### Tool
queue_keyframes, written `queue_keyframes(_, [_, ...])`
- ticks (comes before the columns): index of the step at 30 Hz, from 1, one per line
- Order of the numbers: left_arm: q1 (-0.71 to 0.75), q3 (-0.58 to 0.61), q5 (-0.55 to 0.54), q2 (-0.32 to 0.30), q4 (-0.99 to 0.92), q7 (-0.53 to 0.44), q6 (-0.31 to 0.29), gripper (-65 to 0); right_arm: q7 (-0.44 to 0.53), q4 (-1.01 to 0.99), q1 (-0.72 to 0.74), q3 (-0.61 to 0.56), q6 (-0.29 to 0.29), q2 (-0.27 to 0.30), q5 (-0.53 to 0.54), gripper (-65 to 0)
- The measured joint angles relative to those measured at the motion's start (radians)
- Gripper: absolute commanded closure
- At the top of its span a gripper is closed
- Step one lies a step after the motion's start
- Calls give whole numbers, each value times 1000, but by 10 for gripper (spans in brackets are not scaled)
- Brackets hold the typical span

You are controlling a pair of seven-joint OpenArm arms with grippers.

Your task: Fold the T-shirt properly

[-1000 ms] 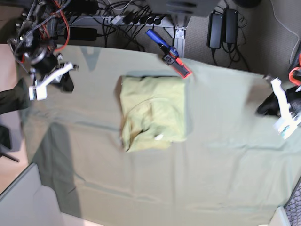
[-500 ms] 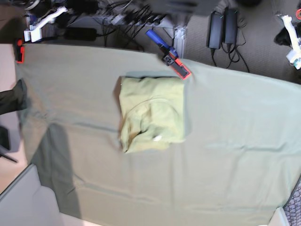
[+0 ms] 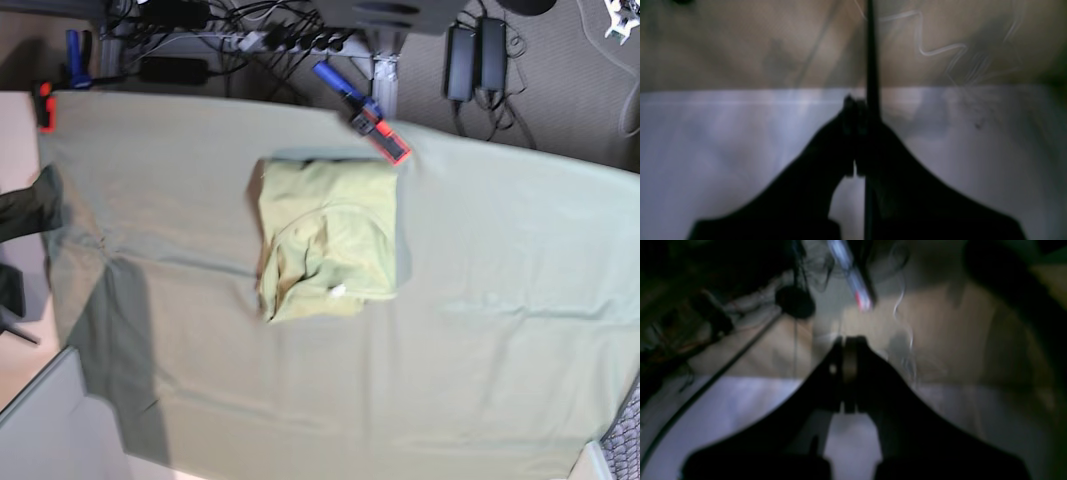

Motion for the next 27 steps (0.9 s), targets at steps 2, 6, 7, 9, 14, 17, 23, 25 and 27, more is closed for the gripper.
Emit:
queue_keyframes(2, [-73,93,0,1,-117,0,1,0,-18,-86,37,-87,-8,15,-51,0])
queue_keyframes(6, [-273,263,27,35,-340,-6,0,0,-22,-267,159,-244,-91,44,-166,0])
queue_keyframes(7, [-328,297,39,51,-398,-12,0,0,-22,-315,201,-274,-113,47,-186,0])
queue_keyframes(9, [-439,361,45,89,-512,-30,3,0,-53,-411,290,-324,-138,49,-188,0])
queue_keyframes(14, [-648,520,47,193,-709,-49,3,0,-134,-613,482,-429,-151,37,-171,0])
queue_keyframes(17, [-724,612,41,228,-748,-27,3,0,-134,-691,553,-449,-153,41,-175,0])
queue_keyframes(23, [-814,712,-23,285,-747,11,-1,0,-127,-721,598,-449,-153,42,-179,0])
queue_keyframes(25, [-817,712,-37,288,-747,13,-1,0,-74,-721,598,-449,-153,43,-179,0])
queue_keyframes(27, [-810,712,-55,288,-748,2,-1,0,-24,-721,603,-449,-153,43,-198,0])
